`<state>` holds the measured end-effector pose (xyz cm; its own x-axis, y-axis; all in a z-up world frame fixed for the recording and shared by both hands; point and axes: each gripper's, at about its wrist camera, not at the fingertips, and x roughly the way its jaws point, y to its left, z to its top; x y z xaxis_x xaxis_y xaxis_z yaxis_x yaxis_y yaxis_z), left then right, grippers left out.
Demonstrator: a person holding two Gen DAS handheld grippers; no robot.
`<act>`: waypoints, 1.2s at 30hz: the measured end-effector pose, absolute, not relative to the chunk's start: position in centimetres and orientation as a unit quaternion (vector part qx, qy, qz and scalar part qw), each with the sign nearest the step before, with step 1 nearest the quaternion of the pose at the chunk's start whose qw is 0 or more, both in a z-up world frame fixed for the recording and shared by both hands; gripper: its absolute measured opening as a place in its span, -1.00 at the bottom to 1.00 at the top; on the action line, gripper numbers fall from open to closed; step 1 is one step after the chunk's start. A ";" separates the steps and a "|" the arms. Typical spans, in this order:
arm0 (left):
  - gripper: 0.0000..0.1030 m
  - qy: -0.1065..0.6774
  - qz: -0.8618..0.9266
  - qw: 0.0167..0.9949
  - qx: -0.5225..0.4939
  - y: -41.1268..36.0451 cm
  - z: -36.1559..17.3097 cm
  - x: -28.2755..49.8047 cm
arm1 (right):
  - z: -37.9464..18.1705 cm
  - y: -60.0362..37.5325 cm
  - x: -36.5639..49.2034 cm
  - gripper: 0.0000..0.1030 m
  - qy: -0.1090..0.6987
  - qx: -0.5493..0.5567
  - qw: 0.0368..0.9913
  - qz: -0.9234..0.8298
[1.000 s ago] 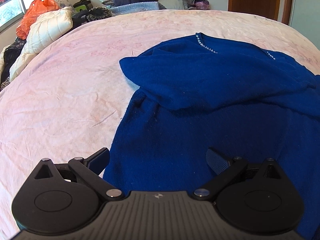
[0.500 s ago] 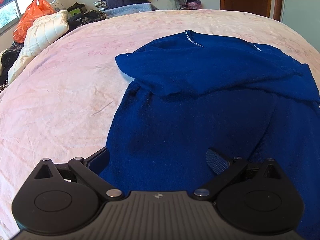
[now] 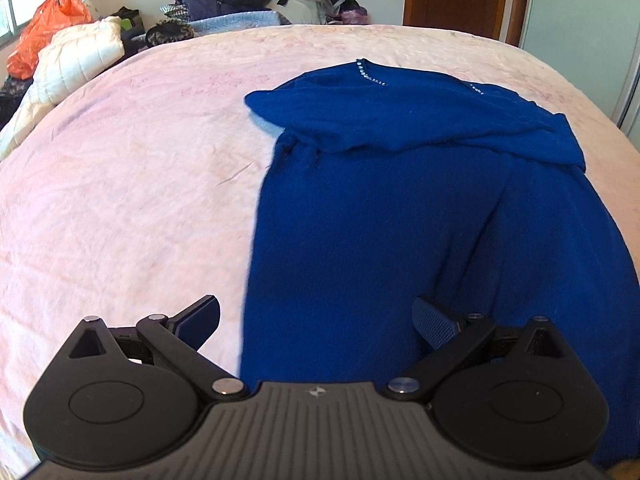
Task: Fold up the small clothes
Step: 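Open the right gripper and withdraw it from the folded side, then grasp the sweater hem with the left gripper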
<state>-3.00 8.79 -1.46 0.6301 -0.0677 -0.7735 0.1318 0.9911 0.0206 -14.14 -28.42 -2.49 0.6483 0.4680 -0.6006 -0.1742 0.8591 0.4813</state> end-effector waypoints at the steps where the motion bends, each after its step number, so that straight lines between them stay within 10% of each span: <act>1: 1.00 0.424 -0.051 0.903 0.038 9.6 -1.4 -3.5 | -2.7 -28.4 -14.5 0.75 0.385 0.193 0.884 0.182; 26: 0.96 0.479 -0.285 0.829 -0.057 10.3 -4.7 -6.9 | -4.8 -22.1 -13.7 0.48 0.436 0.236 0.784 0.374; 28: 0.76 0.475 -0.283 0.832 -0.048 9.5 -4.6 -6.8 | -4.9 -21.1 -13.0 0.24 0.436 0.226 0.784 0.379; 31: -0.12 0.483 -0.285 0.827 -0.046 9.0 -4.4 -6.5 | -5.5 -20.7 -12.3 -0.66 0.450 0.219 0.790 0.355; 36: -0.60 0.505 -0.288 0.811 -0.065 8.4 -4.2 -5.5 | -3.8 -21.5 -13.7 -0.68 0.434 0.179 0.810 0.353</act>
